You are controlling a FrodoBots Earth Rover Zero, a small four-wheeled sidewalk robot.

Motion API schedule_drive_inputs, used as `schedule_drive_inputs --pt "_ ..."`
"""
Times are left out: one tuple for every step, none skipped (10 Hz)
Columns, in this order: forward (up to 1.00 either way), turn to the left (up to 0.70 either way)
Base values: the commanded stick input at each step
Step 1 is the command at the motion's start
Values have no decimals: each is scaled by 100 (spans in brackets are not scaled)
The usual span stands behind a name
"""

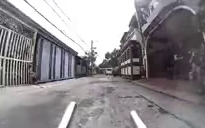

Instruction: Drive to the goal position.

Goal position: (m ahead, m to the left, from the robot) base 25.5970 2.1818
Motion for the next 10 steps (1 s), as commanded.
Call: schedule_drive_inputs --pt "85 -8" --pt "85 -34" --pt "85 -34" --pt "85 -34" --pt "85 -24" --pt "85 0" --pt "85 0" --pt "85 0" --pt "85 0" --pt "85 0"
